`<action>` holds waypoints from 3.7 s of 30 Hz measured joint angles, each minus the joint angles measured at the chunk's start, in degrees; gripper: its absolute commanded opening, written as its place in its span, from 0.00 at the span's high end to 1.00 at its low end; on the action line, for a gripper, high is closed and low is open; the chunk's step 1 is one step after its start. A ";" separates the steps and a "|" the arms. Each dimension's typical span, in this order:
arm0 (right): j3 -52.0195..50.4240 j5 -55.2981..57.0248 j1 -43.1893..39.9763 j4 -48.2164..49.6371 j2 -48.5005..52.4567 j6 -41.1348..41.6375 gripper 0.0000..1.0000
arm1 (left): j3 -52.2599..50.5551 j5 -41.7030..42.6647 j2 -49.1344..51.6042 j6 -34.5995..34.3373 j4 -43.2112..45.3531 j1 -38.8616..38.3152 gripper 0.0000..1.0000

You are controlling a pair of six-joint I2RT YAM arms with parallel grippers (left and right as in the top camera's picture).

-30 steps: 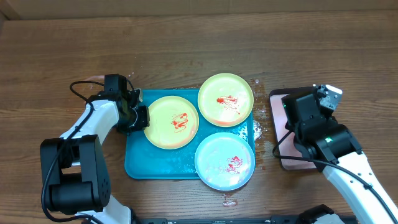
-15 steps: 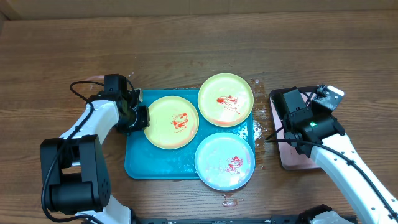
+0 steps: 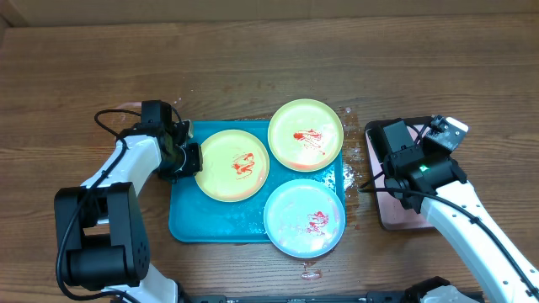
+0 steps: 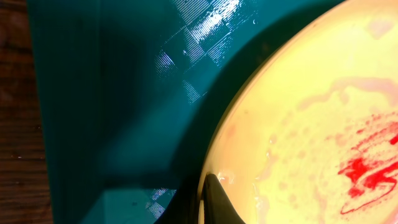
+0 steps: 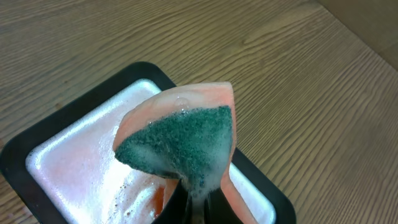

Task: Clean dirty plates on tray and stack at the side
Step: 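Lift the sponge with the right gripper and carry it to the held plate, then scrub the held yellow plate's surface with the sponge in the right gripper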

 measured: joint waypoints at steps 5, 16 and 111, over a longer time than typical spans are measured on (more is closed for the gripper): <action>0.00 -0.39 0.00 0.13 0.00 0.48 0.96 | 0.02 0.00 0.00 0.00 0.00 0.00 0.96; -0.02 -31.91 -5.73 4.87 0.00 -4.94 0.96 | 0.00 0.00 0.00 0.00 0.02 0.00 0.96; 20.96 -58.25 20.79 32.41 43.87 -14.62 0.96 | 0.00 6.05 0.85 3.02 -0.74 0.33 0.96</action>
